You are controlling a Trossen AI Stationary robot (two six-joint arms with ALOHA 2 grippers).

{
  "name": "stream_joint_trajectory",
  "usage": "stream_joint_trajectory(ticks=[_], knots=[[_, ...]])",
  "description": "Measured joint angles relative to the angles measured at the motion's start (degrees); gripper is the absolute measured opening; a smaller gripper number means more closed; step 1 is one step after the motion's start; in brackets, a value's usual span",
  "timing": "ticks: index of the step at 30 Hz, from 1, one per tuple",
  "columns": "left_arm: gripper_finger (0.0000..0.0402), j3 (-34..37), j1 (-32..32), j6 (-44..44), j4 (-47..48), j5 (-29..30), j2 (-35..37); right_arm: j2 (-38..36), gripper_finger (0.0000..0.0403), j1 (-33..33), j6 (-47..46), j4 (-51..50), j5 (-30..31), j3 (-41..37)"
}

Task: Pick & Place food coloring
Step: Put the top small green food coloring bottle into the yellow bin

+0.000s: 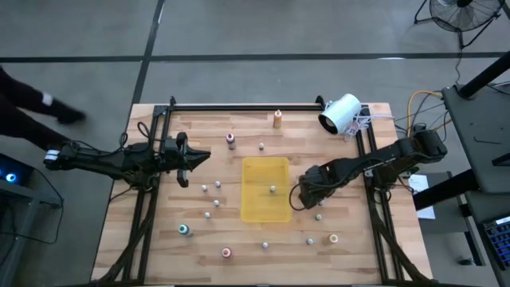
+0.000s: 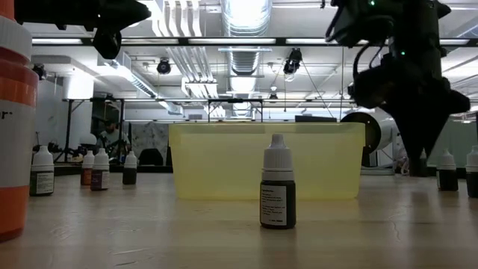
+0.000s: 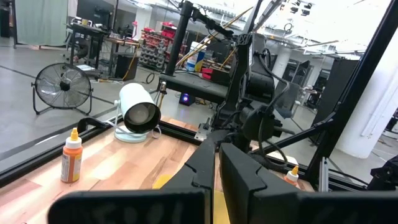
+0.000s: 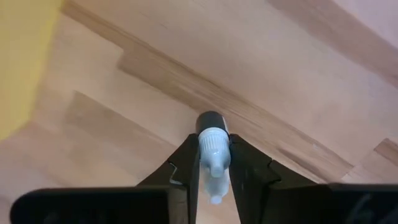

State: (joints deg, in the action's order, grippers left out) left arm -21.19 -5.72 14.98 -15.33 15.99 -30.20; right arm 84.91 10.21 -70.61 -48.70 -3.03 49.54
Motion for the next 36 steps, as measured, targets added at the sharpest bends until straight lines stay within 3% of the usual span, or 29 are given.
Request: stream_joint_trajectory(ticks=[15,25,36], knots=[[0.0,0.0,0.0,0.0,0.0,0.0,0.0,1.6,0.0059,-5.9,20.1,-7.5,0.0,15.2],[0.0,0.0,0.0,0.0,0.4,0.0,0.0,8.7,0.0059,-6.5,33.0,-11.1,0.0,27.3],[0.0,0.0,0.0,0.0,1.0,0.0,0.0,16.8,0.0059,-6.5,45.9,-11.2,0.0,33.8]])
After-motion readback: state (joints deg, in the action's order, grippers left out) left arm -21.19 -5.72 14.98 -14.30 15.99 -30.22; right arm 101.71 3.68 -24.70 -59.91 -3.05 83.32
